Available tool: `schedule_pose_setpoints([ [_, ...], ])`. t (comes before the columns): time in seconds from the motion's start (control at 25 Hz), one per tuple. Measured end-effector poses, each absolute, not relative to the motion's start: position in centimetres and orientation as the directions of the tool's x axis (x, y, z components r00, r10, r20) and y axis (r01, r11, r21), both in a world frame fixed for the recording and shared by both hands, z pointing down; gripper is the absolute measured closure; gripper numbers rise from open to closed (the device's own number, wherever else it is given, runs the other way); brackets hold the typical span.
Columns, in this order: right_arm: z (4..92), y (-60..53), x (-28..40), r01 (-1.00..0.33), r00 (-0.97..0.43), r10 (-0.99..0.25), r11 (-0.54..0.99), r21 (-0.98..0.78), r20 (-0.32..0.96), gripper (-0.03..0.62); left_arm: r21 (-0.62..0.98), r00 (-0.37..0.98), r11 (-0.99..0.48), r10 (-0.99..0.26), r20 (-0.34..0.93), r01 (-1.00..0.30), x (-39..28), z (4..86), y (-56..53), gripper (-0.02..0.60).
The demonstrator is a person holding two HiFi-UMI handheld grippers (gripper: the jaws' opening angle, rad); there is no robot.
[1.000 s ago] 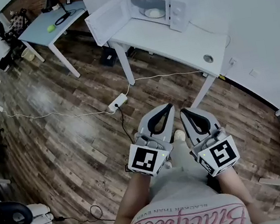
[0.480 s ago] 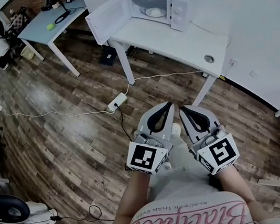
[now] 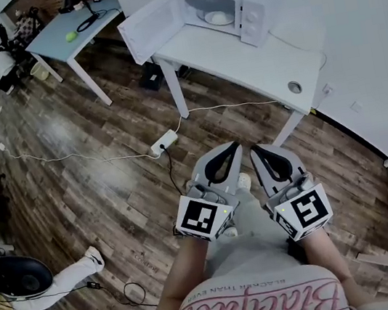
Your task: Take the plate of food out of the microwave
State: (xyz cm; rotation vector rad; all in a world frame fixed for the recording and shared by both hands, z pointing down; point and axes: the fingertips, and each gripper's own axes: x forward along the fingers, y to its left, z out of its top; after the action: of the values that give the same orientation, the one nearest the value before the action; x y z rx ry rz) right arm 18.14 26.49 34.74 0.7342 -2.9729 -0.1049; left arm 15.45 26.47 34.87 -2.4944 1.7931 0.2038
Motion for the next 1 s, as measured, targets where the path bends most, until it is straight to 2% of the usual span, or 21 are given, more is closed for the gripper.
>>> schedule_pose_setpoints([
  [0.52,35.6,19.8,16.6,-0.461,-0.884,-0.463,0.886,0.045,0.059,0.582,-0.002,0.290,-0.291,-0.953,-0.088,-0.957,13.9,36.0,19.8,0.577],
  [1.0,35.3,13.2,14.1,-0.446,-0.893,-0.447,0.895,0.028,0.057,0.582,-0.009,0.306,-0.306,-0.948,-0.089,-0.952,12.3,35.2,13.0,0.577],
])
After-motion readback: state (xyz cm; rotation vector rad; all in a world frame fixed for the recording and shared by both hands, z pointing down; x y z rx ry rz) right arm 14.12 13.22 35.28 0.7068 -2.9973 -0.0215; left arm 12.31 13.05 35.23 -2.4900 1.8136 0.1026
